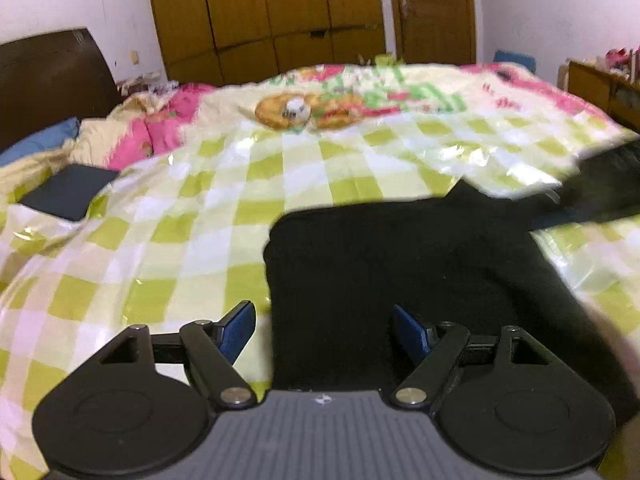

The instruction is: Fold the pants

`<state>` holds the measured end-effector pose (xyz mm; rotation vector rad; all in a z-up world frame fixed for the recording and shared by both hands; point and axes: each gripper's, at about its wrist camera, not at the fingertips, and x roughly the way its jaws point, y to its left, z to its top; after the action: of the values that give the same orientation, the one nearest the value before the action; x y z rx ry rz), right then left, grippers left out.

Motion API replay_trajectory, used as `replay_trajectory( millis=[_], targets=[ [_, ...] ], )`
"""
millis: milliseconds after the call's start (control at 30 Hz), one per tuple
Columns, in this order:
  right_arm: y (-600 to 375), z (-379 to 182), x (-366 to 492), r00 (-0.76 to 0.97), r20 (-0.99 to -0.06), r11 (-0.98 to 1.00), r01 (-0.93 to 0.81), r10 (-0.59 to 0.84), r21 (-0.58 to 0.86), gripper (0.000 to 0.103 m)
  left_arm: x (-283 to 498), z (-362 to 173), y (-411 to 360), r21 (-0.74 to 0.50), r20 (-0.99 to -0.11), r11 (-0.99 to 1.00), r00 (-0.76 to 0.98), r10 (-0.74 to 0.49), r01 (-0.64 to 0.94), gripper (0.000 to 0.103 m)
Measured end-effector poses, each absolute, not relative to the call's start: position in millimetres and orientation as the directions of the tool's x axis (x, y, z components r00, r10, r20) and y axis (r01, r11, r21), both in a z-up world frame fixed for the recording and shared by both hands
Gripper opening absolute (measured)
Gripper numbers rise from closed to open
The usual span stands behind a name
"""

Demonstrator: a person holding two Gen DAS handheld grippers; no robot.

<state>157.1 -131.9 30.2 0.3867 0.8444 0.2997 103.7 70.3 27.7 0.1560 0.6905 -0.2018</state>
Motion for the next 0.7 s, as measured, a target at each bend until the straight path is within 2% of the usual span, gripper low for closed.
replay_trajectory(
  millis=[67,233,333,467,600,700],
  targets=[
    [-136.0,16.7,157.5,0.591,-0.695,0.881,-0.060,0.410,0.468,0.039,111.3,21.6,66.5,0.061,-0.662,0.968,0.736,-0.144,0.245,0.091],
    [-140.5,11.7,167.1,0.626,-0.645,0.864,-0.096,0.438,0.493,0.039,112.8,29.1,58.8,0.128,-0.649,0.949,0.748,-0.140,0.289,0.092],
    [-151.1,2.2,192.5,0.625,-0.632,0.840,-0.073,0.458,0.537,0.037,118.5,27.8,62.1,0.096,-0.660,0.952,0.734,-0.158,0.291,0.093],
    [-146.0,-12.3,213.7,0.611,-0.641,0.842,-0.078,0.464,0.534,0.036,127.9,8.2,66.7,0.068,-0.681,0.963,0.718,-0.145,0.259,0.103],
    [-149.6,-18.7,220.6,0.601,-0.641,0.820,-0.042,0.477,0.571,0.031,130.5,7.1,76.7,0.014,-0.700,0.975,0.699,-0.149,0.222,0.103],
    [-158.3,4.0,202.0,0.627,-0.610,0.806,-0.051,0.485,0.589,0.034,115.5,22.0,73.0,0.082,-0.690,0.972,0.717,-0.103,0.219,0.103]
  ],
)
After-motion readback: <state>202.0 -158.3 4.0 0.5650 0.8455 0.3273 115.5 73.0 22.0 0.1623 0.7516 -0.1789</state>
